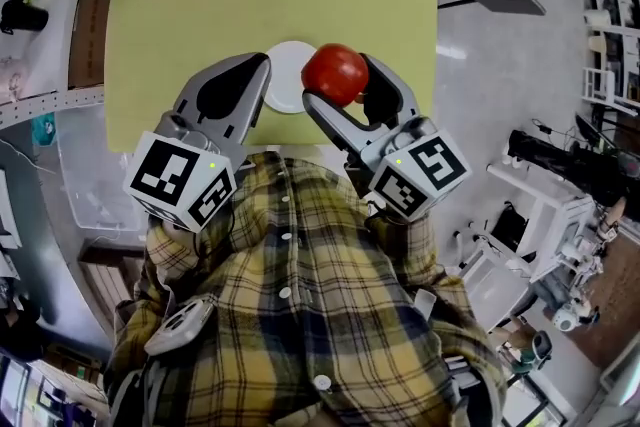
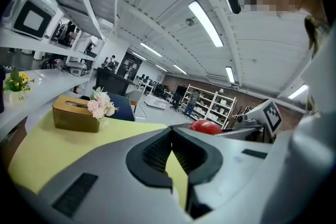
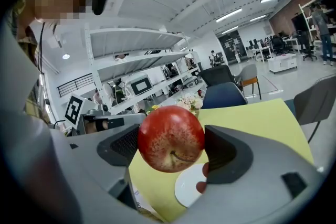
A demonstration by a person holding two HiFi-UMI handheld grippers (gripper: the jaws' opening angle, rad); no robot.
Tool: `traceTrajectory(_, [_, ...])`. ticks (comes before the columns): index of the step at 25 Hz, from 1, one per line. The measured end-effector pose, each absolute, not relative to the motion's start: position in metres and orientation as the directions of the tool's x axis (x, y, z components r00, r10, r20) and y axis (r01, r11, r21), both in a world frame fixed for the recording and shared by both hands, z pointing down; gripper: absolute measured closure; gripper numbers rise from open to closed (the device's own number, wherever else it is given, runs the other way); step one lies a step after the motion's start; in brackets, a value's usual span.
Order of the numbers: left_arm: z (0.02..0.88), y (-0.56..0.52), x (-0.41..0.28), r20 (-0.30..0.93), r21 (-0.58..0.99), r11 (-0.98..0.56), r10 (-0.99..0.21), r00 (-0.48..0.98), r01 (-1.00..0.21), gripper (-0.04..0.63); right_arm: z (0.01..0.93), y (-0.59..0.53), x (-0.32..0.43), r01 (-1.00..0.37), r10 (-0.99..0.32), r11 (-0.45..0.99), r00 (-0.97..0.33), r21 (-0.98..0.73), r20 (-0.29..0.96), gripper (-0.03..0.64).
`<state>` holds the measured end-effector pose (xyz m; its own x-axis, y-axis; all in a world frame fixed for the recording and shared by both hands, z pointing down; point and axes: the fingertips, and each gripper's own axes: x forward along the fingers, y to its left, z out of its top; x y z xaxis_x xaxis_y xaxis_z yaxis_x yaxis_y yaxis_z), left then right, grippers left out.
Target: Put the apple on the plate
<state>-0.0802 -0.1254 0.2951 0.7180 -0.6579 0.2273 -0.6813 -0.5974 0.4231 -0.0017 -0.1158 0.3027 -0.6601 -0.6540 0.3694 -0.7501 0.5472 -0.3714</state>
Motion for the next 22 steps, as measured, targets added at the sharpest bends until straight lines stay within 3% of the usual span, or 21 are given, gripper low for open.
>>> traceTrajectory(22, [0.383,-0.138,-0.072,0.343,0.464,-0.552,-0.609,0.715,-0.693,0.588,0.403,-0.122,-0.003,-0.747,-0.548,0.519,-0.664,-0.416,0.509,0.247])
